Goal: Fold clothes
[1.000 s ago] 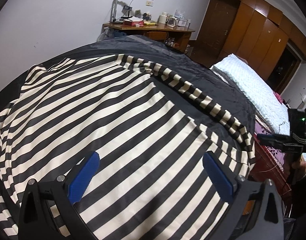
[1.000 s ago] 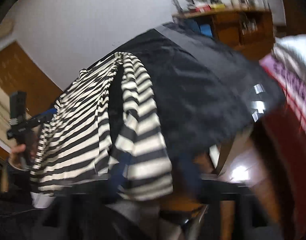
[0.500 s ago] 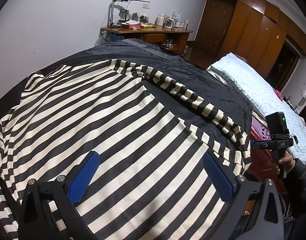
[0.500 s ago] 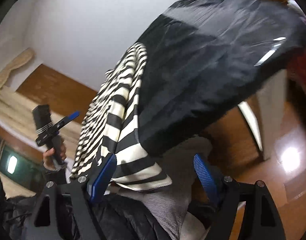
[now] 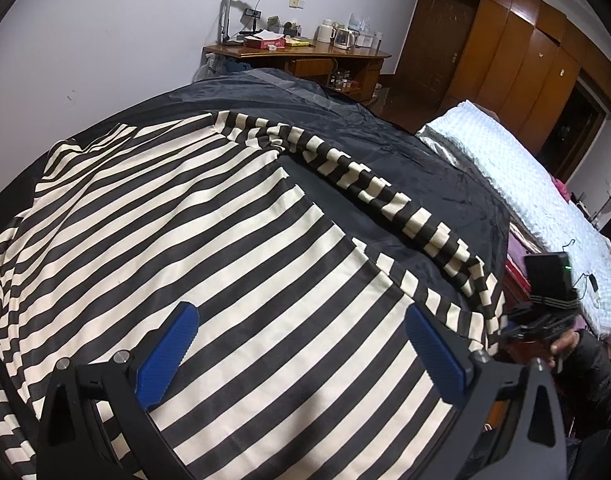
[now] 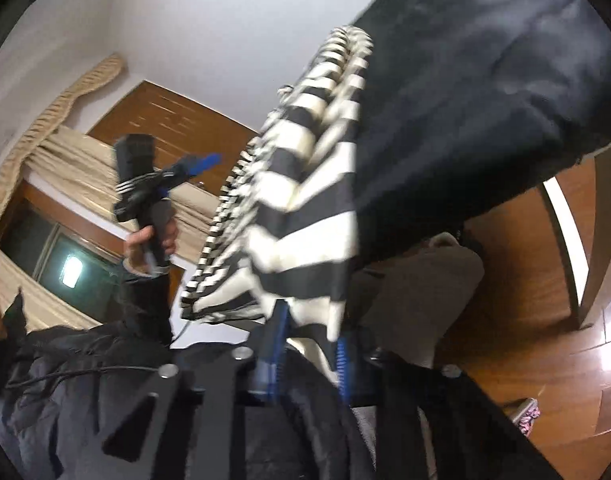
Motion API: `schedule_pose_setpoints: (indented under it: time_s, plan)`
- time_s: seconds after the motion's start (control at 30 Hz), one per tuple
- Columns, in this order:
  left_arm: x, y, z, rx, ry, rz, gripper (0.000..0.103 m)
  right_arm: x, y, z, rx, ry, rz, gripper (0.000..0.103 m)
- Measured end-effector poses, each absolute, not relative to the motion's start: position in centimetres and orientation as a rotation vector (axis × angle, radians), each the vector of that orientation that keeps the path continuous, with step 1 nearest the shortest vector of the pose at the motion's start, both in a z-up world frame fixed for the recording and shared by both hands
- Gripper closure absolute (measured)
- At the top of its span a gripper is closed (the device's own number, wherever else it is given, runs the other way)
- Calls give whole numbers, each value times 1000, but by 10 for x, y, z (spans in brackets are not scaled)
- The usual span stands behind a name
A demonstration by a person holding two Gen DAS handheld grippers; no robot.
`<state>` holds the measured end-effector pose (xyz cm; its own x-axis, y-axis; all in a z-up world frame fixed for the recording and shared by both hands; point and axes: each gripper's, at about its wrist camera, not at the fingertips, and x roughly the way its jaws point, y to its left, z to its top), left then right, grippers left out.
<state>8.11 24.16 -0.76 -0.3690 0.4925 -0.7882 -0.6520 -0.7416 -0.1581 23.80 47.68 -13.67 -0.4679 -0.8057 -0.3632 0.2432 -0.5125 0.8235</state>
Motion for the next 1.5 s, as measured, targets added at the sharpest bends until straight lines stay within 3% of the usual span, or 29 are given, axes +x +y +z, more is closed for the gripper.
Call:
schedule_pose_setpoints:
  time_s: [0.13,0.27,0.53,0.57,0.63,0.67,0.7,1.03,1.23,1.27,1.33,1.37,1.5]
  plan:
    - [77,243,-9,-1148,215,2124,0,259,486,-100,791,-1018,-2049,86]
    - [81,243,-6,-1124,211,2113,0,245,472,-62,693,-966,-2054,86]
    - [86,214,-1,-1100,161,2135,0,203,432,-51,957,-761,-2196,85]
    - [85,211,-3,-1106,159,2135,0,205,436,-55,998,-764,-2232,80]
    - [81,210,-7,-1122,151,2134,0,212,451,-62,1057,-791,-2295,53]
    - [80,210,-9,-1127,141,2129,0,220,461,-65,1064,-806,-2327,30]
    - [78,210,-10,-1132,131,2124,0,230,471,-66,1066,-819,-2354,22]
    - [90,223,-6,-1111,161,2107,0,222,524,-137,1177,-982,-2235,22]
    - [87,225,-3,-1128,174,2137,0,199,511,-166,1078,-1052,-1988,22]
    - [85,225,-3,-1135,163,2137,0,197,507,-168,1064,-1051,-1956,24]
    - [83,226,-5,-1145,152,2132,0,197,494,-167,1046,-1022,-1895,50]
    - [82,227,-6,-1149,149,2130,0,198,488,-163,1037,-1004,-1879,74]
    - [78,230,-10,-1160,142,2123,0,216,483,-136,931,-979,-1921,92]
